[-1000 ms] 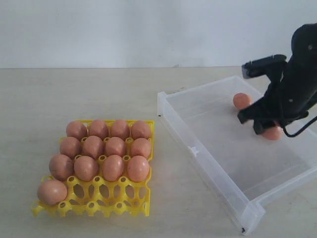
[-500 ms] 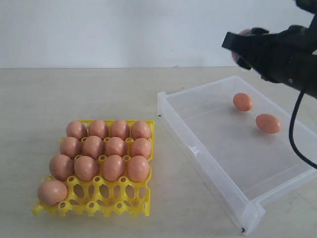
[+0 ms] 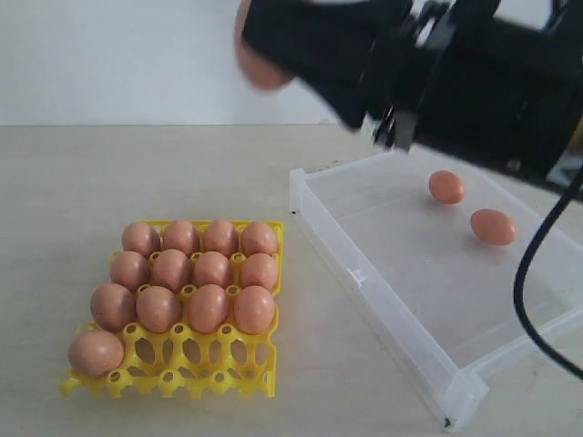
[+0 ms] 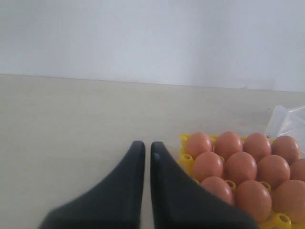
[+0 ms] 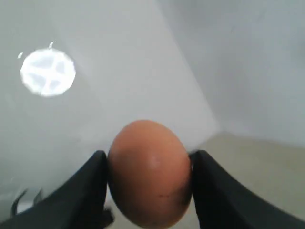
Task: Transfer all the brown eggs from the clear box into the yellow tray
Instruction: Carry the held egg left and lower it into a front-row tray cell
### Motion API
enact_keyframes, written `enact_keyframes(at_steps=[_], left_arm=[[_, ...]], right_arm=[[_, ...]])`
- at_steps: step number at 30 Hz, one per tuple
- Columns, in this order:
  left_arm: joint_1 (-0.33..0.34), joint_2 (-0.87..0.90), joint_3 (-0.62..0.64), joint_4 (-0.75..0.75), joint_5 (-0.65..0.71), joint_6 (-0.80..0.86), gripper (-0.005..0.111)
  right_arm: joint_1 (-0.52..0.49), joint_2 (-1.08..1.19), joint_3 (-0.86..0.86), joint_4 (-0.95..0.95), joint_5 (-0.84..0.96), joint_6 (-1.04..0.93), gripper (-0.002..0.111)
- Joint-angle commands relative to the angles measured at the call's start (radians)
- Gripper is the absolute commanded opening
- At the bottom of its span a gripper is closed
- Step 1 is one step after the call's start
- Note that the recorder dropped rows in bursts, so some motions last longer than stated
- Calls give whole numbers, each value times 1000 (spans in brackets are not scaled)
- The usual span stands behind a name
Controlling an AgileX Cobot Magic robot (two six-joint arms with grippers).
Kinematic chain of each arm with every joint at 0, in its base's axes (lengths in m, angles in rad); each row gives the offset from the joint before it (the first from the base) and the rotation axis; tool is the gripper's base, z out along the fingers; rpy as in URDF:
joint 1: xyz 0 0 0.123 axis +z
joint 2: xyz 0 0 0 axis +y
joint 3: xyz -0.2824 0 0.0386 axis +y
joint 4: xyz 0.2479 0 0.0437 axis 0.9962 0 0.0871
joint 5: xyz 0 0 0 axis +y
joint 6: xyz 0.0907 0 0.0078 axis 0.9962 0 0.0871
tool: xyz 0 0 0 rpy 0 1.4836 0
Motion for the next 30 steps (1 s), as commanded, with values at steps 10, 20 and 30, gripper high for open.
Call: enact_keyframes(at_steps=[10, 20, 30], left_arm=[[-8, -3, 4, -1, -9, -8, 4], [-8, -3, 4, -1, -9, -8, 4], [-8, -3, 4, -1, -9, -8, 4]], right_arm=[[321, 482, -125, -69, -88, 83, 0], [328, 660, -299, -67, 188, 73, 0], [330, 660, -312, -71, 317, -93, 0]])
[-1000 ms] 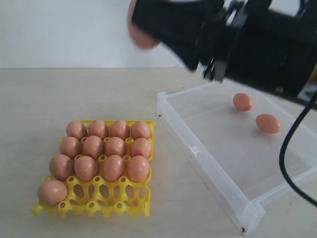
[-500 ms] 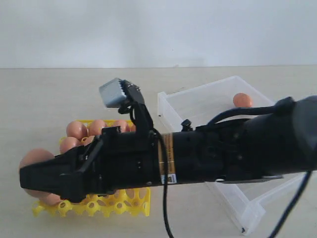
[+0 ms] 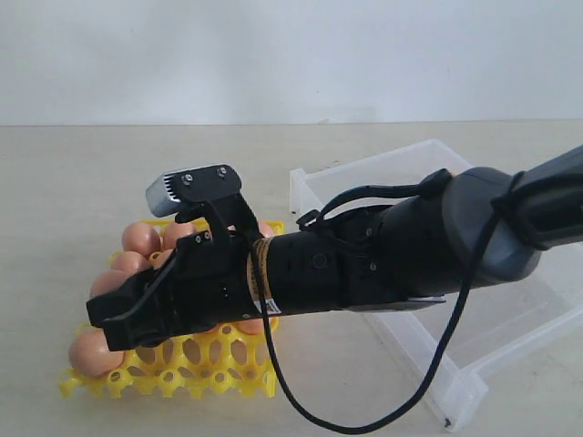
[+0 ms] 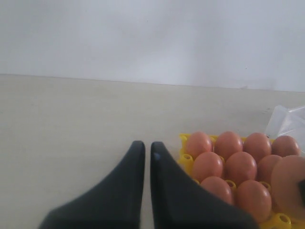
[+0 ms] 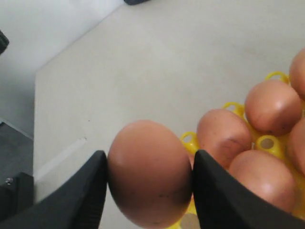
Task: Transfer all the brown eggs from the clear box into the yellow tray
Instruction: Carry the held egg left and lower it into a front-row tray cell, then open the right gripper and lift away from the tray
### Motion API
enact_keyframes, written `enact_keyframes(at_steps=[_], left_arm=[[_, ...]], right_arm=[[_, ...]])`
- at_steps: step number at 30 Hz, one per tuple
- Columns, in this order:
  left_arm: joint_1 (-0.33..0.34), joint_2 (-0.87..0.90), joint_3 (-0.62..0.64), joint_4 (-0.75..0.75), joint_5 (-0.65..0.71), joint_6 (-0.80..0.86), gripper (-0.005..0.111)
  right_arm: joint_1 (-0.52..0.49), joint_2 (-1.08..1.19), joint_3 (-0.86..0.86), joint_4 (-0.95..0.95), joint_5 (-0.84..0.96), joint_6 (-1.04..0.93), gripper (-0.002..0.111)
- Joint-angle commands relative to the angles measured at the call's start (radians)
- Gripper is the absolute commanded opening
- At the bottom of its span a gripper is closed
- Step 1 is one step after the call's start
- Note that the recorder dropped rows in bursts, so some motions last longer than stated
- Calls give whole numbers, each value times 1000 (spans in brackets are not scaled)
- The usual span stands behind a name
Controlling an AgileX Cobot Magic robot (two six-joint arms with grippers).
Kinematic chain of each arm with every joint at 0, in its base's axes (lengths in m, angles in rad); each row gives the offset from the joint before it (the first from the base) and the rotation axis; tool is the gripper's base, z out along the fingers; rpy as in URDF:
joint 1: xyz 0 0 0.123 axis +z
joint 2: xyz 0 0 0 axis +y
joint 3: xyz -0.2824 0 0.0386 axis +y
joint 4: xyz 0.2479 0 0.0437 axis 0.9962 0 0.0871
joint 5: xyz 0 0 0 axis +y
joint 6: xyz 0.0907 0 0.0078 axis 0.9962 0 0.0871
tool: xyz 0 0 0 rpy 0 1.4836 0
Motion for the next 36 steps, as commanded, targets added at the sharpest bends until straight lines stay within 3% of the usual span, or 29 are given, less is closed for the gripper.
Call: enact_keyframes(at_steps=[1, 26, 28, 33, 36], left_arm=[[-8, -3, 4, -1, -9, -8, 4], [-8, -3, 4, -1, -11, -8, 4], [-8, -3, 4, -1, -11, -8, 4], [-8, -3, 4, -1, -11, -8, 4], [-8, -3, 4, -1, -11, -8, 4]], right_arm=[[2, -2, -7, 1, 46, -51, 0], [23, 151, -35, 8, 64, -86, 1], [23, 151, -35, 8, 62, -86, 8], [23, 151, -35, 6, 5, -93, 42], [23, 147, -35, 6, -34, -94, 51]])
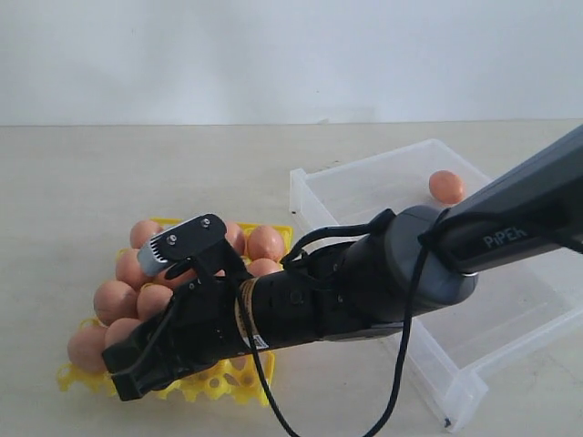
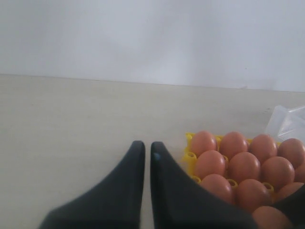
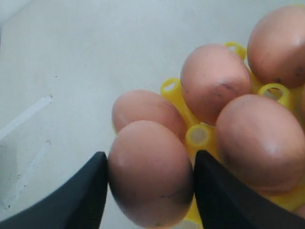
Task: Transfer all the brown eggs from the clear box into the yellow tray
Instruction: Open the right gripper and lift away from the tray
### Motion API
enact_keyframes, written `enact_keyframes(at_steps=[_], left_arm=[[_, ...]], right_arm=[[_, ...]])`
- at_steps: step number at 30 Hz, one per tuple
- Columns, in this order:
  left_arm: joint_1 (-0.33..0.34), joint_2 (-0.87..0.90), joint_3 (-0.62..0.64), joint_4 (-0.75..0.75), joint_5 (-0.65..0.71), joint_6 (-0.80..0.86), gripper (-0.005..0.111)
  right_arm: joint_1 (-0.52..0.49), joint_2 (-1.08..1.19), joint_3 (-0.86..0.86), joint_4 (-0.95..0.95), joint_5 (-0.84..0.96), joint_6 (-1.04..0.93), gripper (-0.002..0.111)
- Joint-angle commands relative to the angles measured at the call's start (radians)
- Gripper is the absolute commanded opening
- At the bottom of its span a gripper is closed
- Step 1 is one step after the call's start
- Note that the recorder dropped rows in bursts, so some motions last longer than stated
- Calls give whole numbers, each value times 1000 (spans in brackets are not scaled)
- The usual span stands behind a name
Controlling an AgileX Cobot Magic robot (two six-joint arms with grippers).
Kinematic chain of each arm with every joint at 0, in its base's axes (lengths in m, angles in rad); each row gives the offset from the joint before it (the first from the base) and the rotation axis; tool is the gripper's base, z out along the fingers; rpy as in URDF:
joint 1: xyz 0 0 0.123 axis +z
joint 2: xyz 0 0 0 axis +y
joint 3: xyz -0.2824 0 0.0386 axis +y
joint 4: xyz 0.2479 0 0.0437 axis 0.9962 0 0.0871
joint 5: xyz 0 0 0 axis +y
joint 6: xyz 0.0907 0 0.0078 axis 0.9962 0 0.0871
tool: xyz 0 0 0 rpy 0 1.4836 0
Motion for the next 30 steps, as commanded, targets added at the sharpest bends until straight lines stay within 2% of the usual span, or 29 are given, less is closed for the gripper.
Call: enact_keyframes(at_steps=[1, 11, 17, 23, 26, 28, 30], left_arm=[[-8, -3, 4, -1, -11, -8, 4], [-8, -3, 4, -1, -11, -8, 4], [-8, -3, 4, -1, -11, -8, 4], [-8, -3, 4, -1, -11, -8, 4], [-8, -3, 4, -1, -11, -8, 4], [-8, -3, 4, -1, -11, -8, 4], [-8, -3, 4, -1, -11, -8, 4]], right_arm=[[2, 1, 3, 4, -60, -4, 51], [2, -13, 3, 4, -63, -29, 51], [0, -108, 3, 76, 30, -235, 51], [0, -253, 2, 390, 65, -641, 51], [0, -353, 2, 639, 55, -844, 51], [0, -437, -12, 872, 67, -988, 51], [-4, -516, -58, 1147, 158, -1164, 51]])
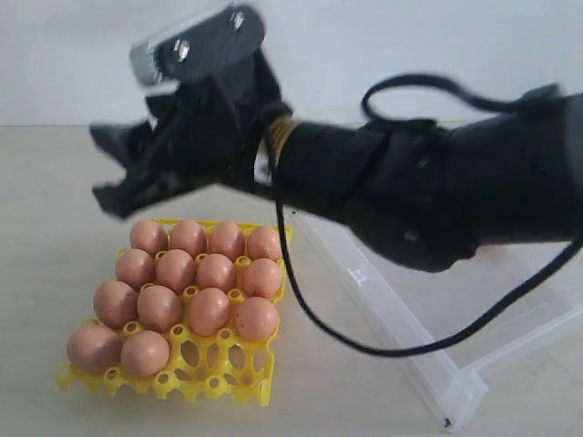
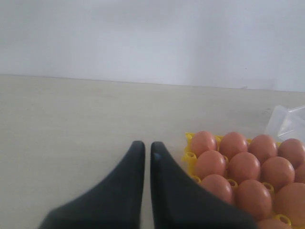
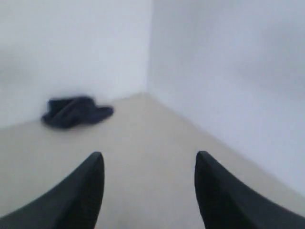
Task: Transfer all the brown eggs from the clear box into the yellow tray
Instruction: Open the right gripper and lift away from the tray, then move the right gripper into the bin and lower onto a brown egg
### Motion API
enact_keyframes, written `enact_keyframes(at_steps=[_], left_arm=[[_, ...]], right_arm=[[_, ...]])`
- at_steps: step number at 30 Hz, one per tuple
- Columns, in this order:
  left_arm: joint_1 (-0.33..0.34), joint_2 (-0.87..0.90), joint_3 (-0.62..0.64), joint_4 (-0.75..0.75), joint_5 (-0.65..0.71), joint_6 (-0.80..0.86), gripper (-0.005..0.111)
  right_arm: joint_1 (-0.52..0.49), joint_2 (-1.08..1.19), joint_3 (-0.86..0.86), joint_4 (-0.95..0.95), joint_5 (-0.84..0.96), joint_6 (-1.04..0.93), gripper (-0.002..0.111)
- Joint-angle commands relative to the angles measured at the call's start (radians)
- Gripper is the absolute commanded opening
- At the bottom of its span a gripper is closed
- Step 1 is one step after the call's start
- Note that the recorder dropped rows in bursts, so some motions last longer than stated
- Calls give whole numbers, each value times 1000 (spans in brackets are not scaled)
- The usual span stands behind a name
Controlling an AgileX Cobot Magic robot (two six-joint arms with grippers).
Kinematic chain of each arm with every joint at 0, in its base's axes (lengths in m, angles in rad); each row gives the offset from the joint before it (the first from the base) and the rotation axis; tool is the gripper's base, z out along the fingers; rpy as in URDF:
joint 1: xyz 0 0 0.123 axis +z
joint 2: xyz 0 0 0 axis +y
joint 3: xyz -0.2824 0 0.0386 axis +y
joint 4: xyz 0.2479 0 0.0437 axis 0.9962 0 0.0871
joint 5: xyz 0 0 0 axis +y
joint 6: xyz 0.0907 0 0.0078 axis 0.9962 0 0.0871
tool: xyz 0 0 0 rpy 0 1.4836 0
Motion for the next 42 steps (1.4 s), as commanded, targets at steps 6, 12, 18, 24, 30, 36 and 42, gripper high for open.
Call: enact_keyframes(at_steps=[6, 12, 18, 24, 30, 36, 42], left_arm=[[-8, -3, 4, -1, -11, -8, 4], [-8, -3, 4, -1, -11, -8, 4], [-8, -3, 4, -1, -11, -8, 4], [-8, -3, 4, -1, -11, -8, 4], [-8, -3, 4, -1, -11, -8, 4], [-8, -3, 4, -1, -11, -8, 4], [-8, -3, 4, -1, -11, -8, 4]], right_arm=[[-220, -208, -229, 1003, 712, -867, 51], [-540, -130, -232, 697, 902, -802, 51], [-812, -104, -232, 192, 1104, -445, 34], [-968, -97, -232, 10, 1374, -96, 13], [-925, -74, -232, 501, 1721, -544, 13], [-731, -28, -234, 356, 1682, -635, 16], [-555, 7, -240, 117, 1504, -861, 60]])
